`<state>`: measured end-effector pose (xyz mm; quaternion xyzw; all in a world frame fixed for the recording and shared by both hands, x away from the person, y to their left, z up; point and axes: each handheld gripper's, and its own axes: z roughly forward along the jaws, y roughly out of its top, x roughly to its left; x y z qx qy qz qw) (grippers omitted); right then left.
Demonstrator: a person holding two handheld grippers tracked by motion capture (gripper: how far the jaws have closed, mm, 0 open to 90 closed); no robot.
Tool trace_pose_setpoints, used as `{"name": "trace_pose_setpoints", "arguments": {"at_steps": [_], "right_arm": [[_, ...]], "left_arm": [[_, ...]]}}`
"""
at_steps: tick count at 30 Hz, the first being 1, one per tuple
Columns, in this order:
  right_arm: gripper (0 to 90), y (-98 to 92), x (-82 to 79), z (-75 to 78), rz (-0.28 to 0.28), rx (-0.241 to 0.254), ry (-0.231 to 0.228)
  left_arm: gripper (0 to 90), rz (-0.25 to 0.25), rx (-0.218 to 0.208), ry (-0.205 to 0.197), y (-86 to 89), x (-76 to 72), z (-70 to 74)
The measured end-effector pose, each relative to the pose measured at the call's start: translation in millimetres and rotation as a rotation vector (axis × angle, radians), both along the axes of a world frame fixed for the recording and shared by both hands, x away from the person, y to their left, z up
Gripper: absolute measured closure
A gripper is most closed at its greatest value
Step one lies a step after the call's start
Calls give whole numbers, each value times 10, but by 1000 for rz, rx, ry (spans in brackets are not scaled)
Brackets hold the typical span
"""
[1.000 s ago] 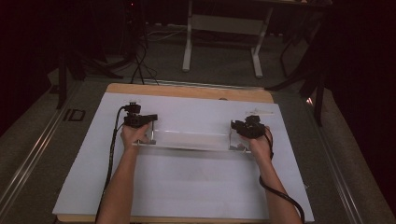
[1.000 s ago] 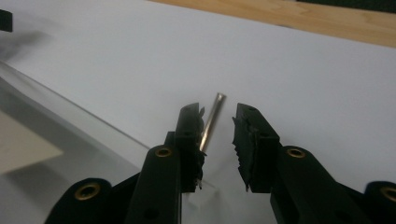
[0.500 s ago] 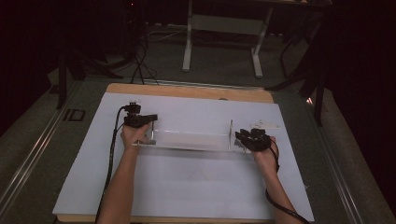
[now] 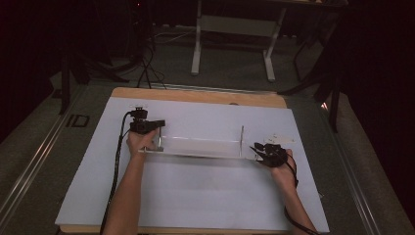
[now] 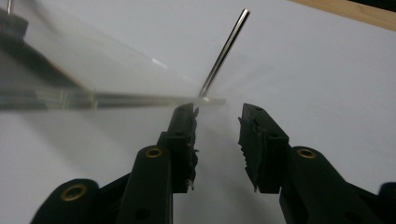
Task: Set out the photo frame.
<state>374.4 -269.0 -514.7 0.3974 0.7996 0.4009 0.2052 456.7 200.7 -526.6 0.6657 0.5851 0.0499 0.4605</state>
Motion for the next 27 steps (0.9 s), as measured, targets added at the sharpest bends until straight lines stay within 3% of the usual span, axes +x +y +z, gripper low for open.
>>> {"name": "trace_pose_setpoints", "arguments": {"at_steps": [7,8,14,18,27], "right_arm": [[590,52,-45,21,62,-21,-22],[560,79,-58,34,93,-12,-35],[498,137,-89,77,160,42,-94],[475,194,-116,90,198,50,-141],[464,200,-90,71,235,88,-146]], "left_arm": [[850,0,-3,1,1,1,-2],[850,0,-4,1,2,2,-3],[850,0,-7,1,3,4,-5],[849,0,-11,4,5,6,-6],[847,-1,-17,6,10,9,-10]]}}
